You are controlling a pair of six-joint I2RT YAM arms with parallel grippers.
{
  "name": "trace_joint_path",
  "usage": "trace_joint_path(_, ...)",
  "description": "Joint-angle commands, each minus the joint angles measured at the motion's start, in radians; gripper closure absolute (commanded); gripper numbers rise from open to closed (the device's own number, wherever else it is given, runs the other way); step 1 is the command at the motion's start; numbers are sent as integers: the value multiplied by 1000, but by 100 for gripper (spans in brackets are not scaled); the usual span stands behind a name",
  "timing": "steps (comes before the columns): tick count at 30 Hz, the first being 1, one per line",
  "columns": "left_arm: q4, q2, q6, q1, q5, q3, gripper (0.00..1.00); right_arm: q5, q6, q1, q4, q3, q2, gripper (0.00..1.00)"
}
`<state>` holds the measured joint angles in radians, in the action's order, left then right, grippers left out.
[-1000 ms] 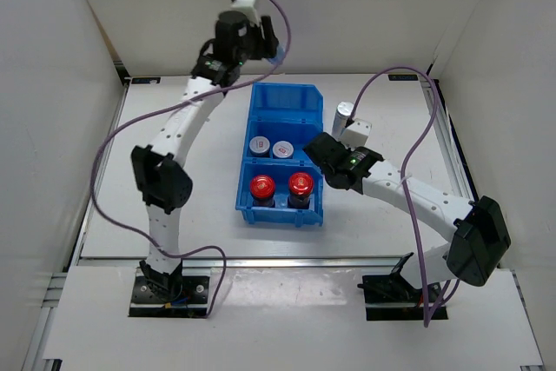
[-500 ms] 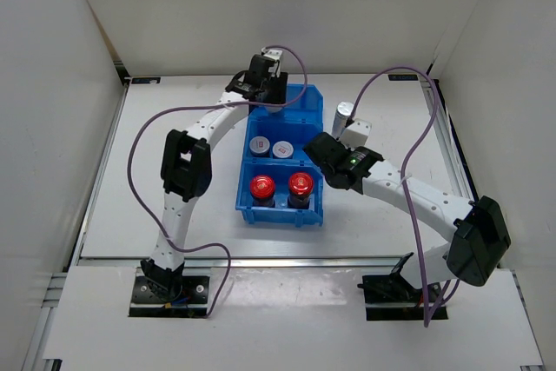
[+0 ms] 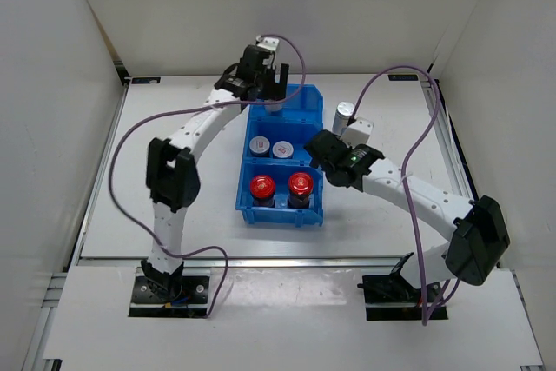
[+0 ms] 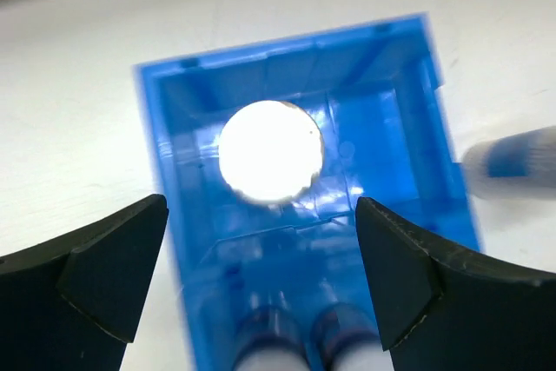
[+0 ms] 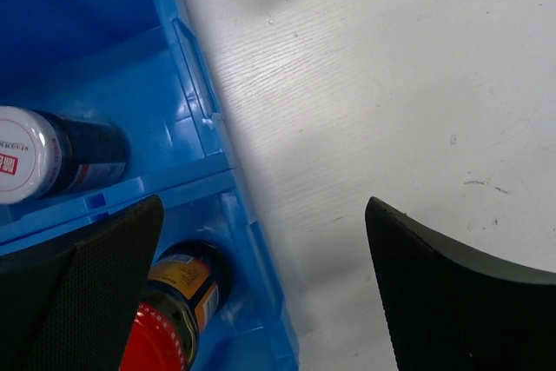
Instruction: Organize the condiment bottles
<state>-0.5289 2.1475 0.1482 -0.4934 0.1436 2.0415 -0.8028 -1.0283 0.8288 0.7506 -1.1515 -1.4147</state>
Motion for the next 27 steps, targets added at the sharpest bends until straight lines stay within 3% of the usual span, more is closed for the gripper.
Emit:
trace_joint_path(1, -6, -364, -30, -7, 108, -48, 0, -30, -26, -45, 3, -43, 6, 0)
trace_joint_path(2, 4, -496, -63, -7, 117, -167, 0, -3, 125, -68, -38, -53, 7, 0)
trace_joint_path(4, 77, -634, -100, 13, 117, -324, 0, 146, 249, -170, -94, -72, 7, 0)
trace_joint_path(6, 157, -844, -162, 22, 215, -614, 0, 271, 387, -299, -125, -114, -4, 0)
trace_joint_path(7, 307, -927, -185, 13, 258, -729, 0, 432, 436, -341, -164, -129, -15, 0)
trace_joint_path(8, 392, -1013, -241, 13, 286, -958, 0, 508, 482, -379, -174, -151, -27, 0)
trace_joint_path(9, 465, -1179, -265, 22, 295, -1056, 0, 568, 552, -435, -174, -216, -61, 0)
trace_joint_path(11, 547, -1312, -277, 48, 312, -1235, 0, 631, 603, -465, -122, -305, -108, 0)
trace_joint_path(15, 538, -1495, -260, 58, 451, -1350, 0, 631, 680, -484, 1, -548, -281, 0)
trace_joint_path(21, 589, -1425, -272, 49, 508, -1359, 0, 631, 689, -522, 119, -819, -504, 0)
trace_joint_path(27, 630, -1402, -268, 49, 580, -1354, 0, 642, 689, -522, 191, -938, -662, 0)
